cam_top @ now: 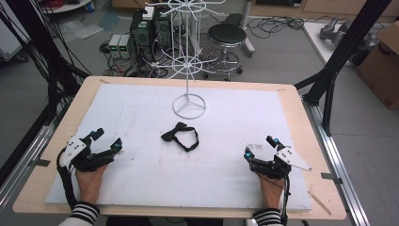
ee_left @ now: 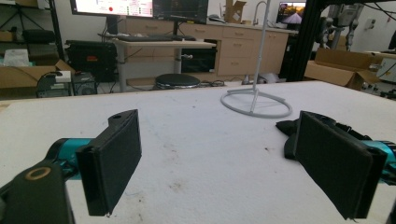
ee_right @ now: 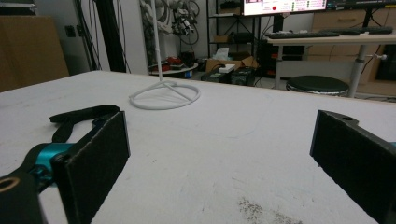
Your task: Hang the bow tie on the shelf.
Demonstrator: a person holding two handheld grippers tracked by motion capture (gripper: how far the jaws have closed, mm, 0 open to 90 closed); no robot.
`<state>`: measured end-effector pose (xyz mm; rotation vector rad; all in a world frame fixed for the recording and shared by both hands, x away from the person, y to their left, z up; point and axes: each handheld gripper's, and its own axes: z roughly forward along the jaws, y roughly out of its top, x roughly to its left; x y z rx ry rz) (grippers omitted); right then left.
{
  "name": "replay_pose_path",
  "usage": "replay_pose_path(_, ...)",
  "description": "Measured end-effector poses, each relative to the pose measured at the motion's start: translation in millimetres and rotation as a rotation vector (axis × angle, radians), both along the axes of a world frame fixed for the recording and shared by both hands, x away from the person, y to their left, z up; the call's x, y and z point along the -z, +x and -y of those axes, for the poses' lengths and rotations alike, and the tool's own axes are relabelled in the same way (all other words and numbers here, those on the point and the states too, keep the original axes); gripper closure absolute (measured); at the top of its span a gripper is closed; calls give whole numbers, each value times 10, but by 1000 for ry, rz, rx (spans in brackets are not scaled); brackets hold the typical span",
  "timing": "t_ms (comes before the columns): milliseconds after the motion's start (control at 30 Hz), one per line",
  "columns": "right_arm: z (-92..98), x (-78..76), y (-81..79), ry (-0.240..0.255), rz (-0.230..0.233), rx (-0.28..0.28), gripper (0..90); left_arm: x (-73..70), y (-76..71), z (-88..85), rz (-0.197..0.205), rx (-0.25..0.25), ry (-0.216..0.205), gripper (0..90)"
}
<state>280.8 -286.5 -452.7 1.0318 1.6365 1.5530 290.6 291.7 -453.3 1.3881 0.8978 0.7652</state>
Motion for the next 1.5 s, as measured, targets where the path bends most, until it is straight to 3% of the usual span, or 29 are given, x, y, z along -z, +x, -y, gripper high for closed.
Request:
replay_pose_path(967,-15,-3,9,-20,-6,4,38,1,-11,18,11,-9,15,155)
replay_pose_path(1233,-23,-5,6,-20,-9,2,38,-25,38,35,-39,-14,30,152)
replay_pose_path(1300,-17,-5,12,-24,-1,3,38,-70,63,53,-66,-16,55,152)
replay_pose_path(1500,-13,-4,8,-21,-6,2,38,-209,106,97,-81,7,96,153)
